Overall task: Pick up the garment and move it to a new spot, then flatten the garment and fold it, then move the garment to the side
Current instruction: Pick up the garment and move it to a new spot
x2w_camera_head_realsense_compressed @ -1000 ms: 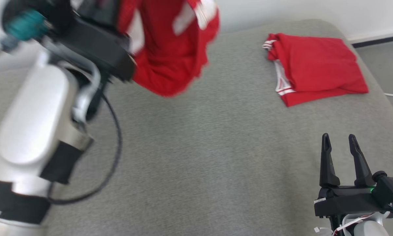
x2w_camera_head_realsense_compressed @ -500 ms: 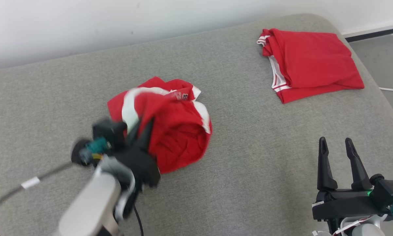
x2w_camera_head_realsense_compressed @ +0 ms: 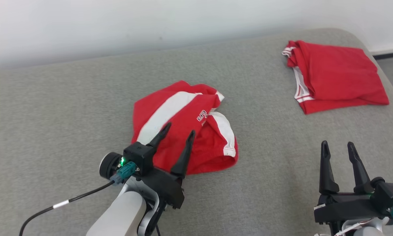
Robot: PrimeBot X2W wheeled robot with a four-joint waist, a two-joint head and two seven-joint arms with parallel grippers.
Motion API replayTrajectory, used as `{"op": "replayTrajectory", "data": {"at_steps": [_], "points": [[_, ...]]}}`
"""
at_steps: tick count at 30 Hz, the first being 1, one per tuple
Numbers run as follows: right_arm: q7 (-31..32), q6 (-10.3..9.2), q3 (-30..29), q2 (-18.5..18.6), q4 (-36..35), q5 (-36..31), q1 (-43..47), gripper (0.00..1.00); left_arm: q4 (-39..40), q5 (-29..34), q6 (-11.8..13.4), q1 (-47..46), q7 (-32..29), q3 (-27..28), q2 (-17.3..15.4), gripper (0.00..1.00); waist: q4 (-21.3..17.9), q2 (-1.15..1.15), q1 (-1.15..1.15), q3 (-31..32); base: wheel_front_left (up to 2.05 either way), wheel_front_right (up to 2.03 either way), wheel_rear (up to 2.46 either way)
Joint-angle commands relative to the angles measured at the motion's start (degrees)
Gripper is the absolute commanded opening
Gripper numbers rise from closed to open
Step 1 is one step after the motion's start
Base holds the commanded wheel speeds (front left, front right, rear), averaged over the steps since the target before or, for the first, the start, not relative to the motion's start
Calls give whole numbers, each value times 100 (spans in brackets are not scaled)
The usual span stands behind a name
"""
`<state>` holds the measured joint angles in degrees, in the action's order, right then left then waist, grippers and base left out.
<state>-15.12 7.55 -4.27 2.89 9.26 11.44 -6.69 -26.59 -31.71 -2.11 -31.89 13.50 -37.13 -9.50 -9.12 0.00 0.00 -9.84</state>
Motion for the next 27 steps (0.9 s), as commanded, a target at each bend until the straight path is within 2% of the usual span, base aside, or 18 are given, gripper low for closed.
{"op": "replayTrajectory", "data": {"at_steps": [1,5,10,19,23,27], "points": [[0,-14,-21,-1,5,-41,93,100,64,55,18,-51,33,12,-22,100,189,0,0,168,0,0,0],[-1,-14,-93,-1,9,-56,148,100,364,71,114,52,69,116,-164,100,404,0,0,331,0,0,0],[0,-14,-127,-2,-1,-97,232,100,759,34,314,299,126,419,-500,100,653,0,0,498,0,0,0],[-1,-14,7,-1,1,-124,341,100,1640,229,716,1294,172,1403,-1180,100,903,0,0,736,0,0,0],[1,-14,65,-1,-1,-155,348,100,2055,349,760,1936,170,1910,-1255,100,955,0,0,823,0,0,0],[21,-14,95,1,-11,-193,411,100,2307,478,730,2520,171,2332,-1163,100,1001,0,0,926,0,0,0]]}}
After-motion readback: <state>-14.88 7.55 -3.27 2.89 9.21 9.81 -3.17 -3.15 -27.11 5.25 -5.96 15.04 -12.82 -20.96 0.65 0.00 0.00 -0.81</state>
